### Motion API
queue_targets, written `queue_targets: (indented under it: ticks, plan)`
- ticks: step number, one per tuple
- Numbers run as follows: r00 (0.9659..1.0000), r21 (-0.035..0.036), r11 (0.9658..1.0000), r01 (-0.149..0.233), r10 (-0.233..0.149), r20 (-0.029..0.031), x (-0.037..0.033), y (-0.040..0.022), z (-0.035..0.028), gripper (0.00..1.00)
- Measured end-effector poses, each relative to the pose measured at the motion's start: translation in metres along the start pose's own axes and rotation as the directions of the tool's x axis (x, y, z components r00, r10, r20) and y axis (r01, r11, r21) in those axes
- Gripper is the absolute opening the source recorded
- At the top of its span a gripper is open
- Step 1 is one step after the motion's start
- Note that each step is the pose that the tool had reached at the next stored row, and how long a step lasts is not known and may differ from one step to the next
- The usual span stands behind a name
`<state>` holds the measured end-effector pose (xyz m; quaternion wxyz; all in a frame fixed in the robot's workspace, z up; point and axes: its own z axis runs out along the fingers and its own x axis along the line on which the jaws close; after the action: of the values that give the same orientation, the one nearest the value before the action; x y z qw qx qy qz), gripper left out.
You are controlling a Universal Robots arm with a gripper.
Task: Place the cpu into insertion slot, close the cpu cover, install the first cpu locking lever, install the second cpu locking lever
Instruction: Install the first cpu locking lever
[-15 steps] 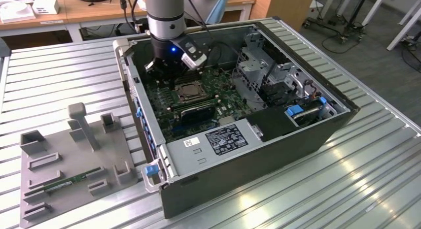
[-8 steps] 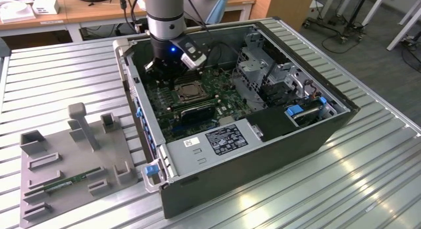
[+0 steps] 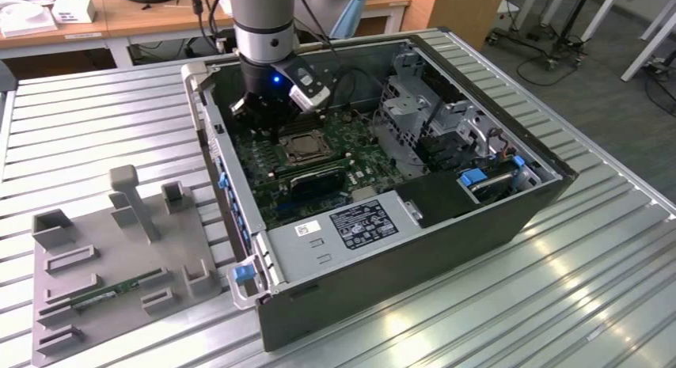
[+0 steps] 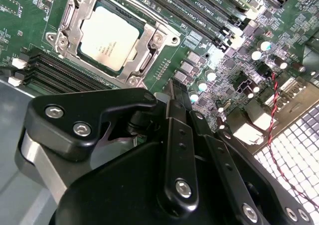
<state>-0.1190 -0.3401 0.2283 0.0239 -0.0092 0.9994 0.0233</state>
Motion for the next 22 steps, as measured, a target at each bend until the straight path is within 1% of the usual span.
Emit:
queue_targets:
  ticks: [4,8,9,10,11,14,16,17,18,22]
  plan:
    - [1.0000,-0.0006,1.0000,0.000,0.000,0.0008,-0.0002,0.0003,-0.0036,0.11]
    - [1.0000,-0.0009,1.0000,0.000,0.000,0.0019,-0.0005,0.0006,-0.0105,0.11]
    - [1.0000,-0.0021,1.0000,0.000,0.000,0.0023,-0.0006,0.0006,-0.0116,0.11]
    - [1.0000,-0.0068,1.0000,0.000,0.000,0.0028,-0.0006,0.0006,-0.0120,0.11]
    - [1.0000,-0.0164,0.9999,-0.001,0.001,0.0033,-0.0005,0.0007,-0.0120,0.11]
    - [1.0000,-0.0507,0.9987,-0.002,0.002,0.0045,-0.0003,0.0007,-0.0122,0.11]
    - [1.0000,-0.0676,0.9977,-0.003,0.003,0.0051,0.0001,0.0007,-0.0123,0.11]
    - [1.0000,-0.0746,0.9972,-0.003,0.004,0.0055,0.0006,0.0007,-0.0123,0.11]
    - [1.0000,-0.0792,0.9969,-0.004,0.004,0.0056,0.0010,0.0007,-0.0123,0.11]
    - [1.0000,-0.0932,0.9956,-0.004,0.005,0.0057,0.0026,0.0014,-0.0124,0.11]
